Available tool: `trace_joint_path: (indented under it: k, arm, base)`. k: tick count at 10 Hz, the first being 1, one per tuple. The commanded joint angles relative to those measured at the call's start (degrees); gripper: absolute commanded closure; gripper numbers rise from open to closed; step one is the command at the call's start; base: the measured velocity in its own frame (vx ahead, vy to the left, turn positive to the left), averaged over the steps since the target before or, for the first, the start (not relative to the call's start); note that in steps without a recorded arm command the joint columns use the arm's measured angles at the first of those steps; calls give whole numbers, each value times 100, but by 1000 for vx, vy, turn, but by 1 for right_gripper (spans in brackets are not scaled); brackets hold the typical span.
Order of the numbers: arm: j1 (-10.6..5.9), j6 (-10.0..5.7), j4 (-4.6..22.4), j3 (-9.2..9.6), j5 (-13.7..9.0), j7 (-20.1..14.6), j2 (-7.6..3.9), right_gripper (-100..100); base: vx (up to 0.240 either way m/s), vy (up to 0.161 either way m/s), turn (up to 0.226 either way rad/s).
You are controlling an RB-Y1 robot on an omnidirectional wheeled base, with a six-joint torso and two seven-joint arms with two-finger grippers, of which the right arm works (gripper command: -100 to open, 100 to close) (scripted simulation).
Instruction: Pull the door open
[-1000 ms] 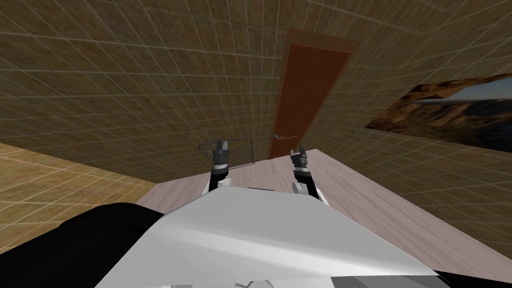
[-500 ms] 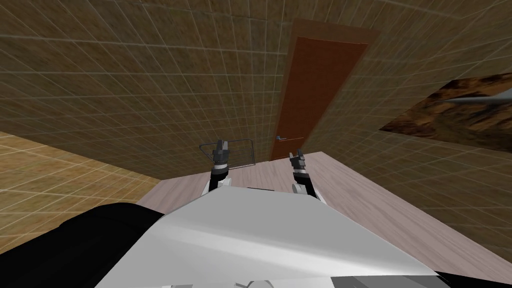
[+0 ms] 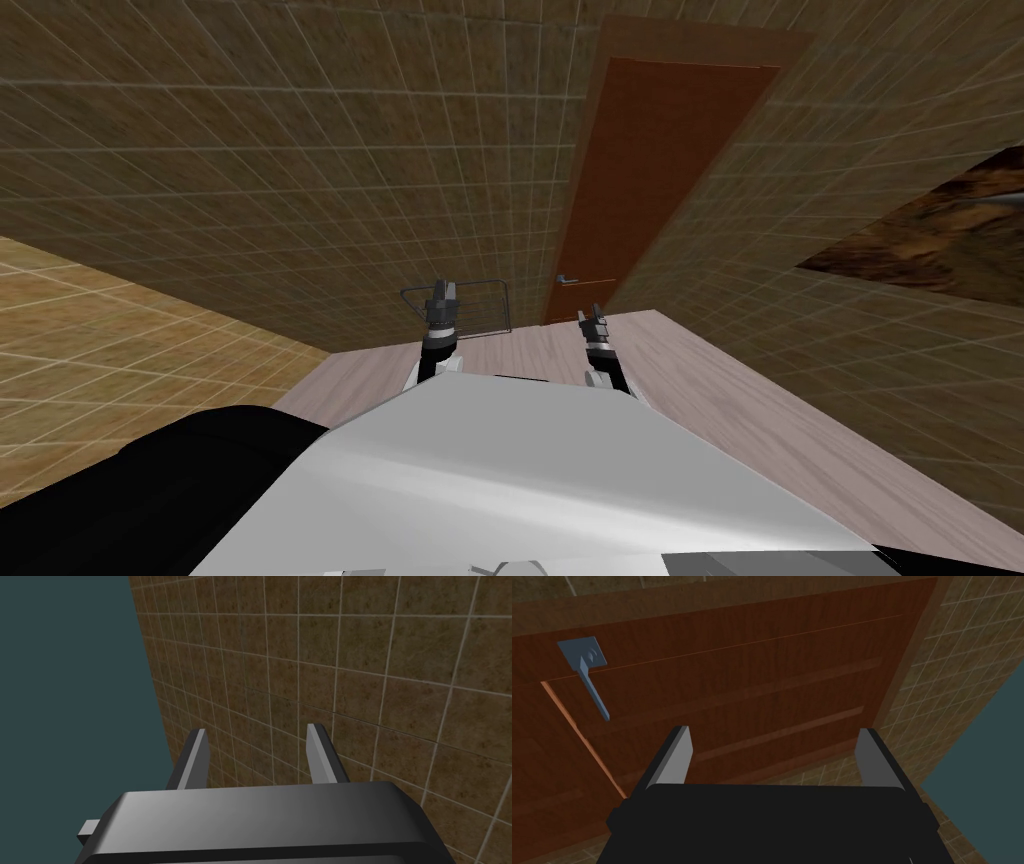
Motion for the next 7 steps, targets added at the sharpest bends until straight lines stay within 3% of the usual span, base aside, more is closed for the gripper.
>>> trace_joint_path:
  k: [1, 7]
  arm:
    - [-60, -95, 269, -1, -20, -36, -56, -100]
    - [-251, -443, 1226, -2, -95, -168, -264, -100]
  base:
    - [86, -63, 96]
    - [88, -51, 96]
